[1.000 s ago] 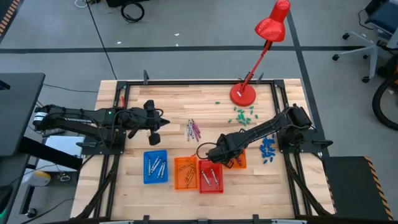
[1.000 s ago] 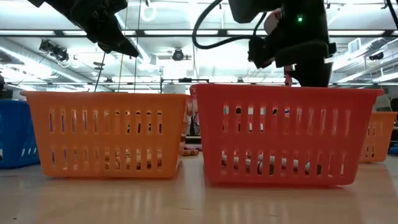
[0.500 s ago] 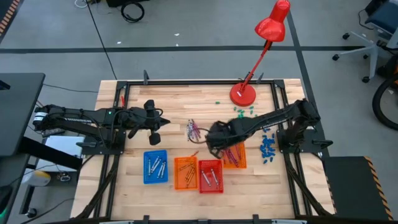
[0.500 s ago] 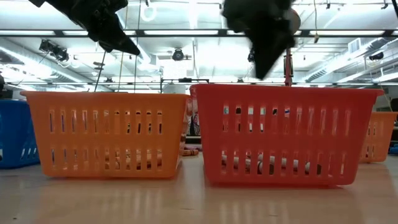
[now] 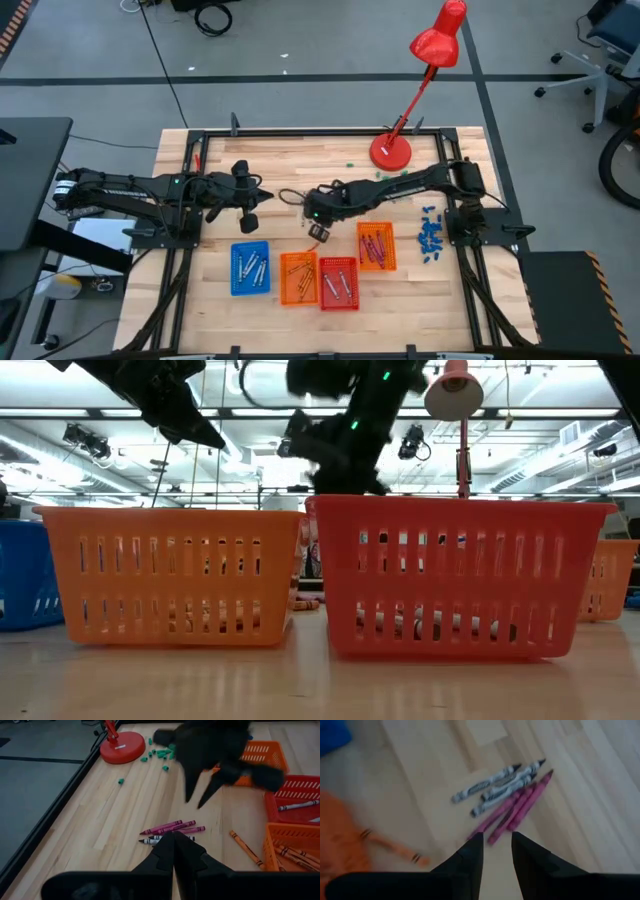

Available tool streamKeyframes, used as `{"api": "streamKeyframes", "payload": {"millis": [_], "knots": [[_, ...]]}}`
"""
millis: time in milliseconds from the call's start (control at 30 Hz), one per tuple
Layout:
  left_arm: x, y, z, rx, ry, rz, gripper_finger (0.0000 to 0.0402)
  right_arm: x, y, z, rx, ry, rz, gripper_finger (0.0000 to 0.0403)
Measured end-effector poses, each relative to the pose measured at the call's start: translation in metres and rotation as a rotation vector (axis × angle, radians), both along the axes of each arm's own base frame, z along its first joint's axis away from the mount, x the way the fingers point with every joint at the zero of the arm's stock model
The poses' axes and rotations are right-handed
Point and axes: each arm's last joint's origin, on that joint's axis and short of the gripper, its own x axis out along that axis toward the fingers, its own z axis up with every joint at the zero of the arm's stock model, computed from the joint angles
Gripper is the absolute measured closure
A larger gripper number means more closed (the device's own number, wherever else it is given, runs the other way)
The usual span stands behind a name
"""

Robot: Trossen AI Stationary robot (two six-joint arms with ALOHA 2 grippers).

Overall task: Sort crayons
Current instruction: Put the red crayon into the right orange bin

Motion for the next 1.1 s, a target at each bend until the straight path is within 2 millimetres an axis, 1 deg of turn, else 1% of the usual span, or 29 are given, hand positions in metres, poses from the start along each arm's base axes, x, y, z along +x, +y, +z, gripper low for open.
{"api": "streamKeyframes", "payload": {"millis": [133,233,400,500,733,1100], "knots": [[0.000,0.000,0.000,0.000,-0.002,-0.001,0.0395,0.009,-0.023,-0.015,0.009,-0.005,-0.007,0.0286],[0.000,0.000,0.000,0.016,0.000,-0.009,0.0395,0.012,-0.038,-0.025,0.011,0.006,-0.022,0.0280],[0.000,0.000,0.001,0.016,-0.004,-0.008,0.0395,0.015,-0.055,-0.041,0.025,0.033,-0.014,0.0277],[0.001,0.000,0.001,0.021,-0.008,-0.011,0.0395,0.017,-0.060,-0.049,0.024,0.039,-0.009,0.0277],[0.001,0.000,0.001,0.021,-0.010,-0.011,0.0395,0.021,-0.066,-0.059,0.014,0.038,0.011,0.0277],[0.001,0.000,0.001,0.021,-0.009,-0.011,0.0395,0.014,-0.077,-0.065,0.043,0.038,-0.021,0.0277]]}}
